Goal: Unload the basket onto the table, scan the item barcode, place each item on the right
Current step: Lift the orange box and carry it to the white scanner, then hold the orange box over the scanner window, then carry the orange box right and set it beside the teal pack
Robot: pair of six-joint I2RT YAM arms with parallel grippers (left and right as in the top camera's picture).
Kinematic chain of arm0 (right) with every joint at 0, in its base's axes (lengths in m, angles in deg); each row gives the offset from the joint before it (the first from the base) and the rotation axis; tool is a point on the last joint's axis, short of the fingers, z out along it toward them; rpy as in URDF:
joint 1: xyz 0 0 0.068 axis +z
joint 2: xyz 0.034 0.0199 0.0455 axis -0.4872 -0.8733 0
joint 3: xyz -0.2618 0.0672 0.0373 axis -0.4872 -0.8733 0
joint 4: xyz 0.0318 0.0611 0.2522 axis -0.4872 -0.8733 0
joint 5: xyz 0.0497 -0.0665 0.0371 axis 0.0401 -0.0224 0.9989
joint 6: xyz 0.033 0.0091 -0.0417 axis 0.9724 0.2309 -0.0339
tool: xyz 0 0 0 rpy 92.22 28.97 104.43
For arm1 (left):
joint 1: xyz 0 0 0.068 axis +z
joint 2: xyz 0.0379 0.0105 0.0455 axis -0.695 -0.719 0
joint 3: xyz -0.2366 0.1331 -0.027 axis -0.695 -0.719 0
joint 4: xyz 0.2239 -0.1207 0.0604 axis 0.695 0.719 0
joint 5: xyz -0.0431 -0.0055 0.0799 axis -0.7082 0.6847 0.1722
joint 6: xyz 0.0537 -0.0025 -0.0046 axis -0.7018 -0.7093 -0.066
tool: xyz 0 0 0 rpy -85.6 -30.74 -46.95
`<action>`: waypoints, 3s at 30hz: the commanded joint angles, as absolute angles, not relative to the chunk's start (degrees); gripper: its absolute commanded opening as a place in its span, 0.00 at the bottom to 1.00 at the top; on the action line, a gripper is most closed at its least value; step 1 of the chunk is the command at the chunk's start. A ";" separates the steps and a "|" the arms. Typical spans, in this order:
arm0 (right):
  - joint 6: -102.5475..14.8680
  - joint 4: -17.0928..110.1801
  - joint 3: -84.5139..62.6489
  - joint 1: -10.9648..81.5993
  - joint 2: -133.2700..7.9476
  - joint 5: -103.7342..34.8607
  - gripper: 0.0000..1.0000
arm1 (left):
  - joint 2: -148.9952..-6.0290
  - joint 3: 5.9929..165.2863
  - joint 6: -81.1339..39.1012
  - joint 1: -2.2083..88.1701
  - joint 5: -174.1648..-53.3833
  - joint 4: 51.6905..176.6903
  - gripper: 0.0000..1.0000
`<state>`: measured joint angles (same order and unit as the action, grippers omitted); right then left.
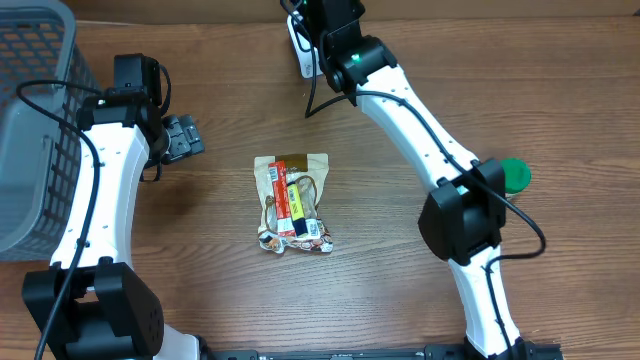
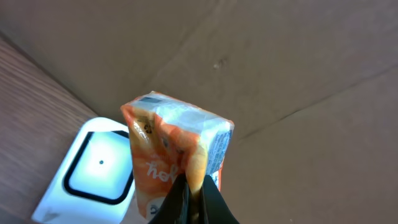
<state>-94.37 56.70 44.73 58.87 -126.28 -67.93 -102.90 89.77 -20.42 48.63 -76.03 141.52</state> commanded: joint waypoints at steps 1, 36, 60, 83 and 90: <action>-95.75 59.54 45.32 58.65 -128.29 -70.53 0.04 | -102.11 90.56 -21.49 48.50 -75.66 141.44 1.00; -119.57 72.48 45.32 58.72 -140.70 -69.90 0.04 | -102.11 90.56 -21.49 48.50 -75.66 141.44 1.00; -119.25 71.23 43.76 58.72 -140.85 -69.88 0.04 | -102.11 90.56 -21.49 48.50 -75.66 141.44 1.00; -87.47 61.64 44.20 58.89 -126.47 -72.50 0.04 | -102.11 90.56 -21.49 48.50 -75.66 141.44 1.00; -69.85 38.90 44.20 58.43 -118.78 -72.41 0.04 | -102.11 90.56 -21.49 48.50 -75.66 141.44 1.00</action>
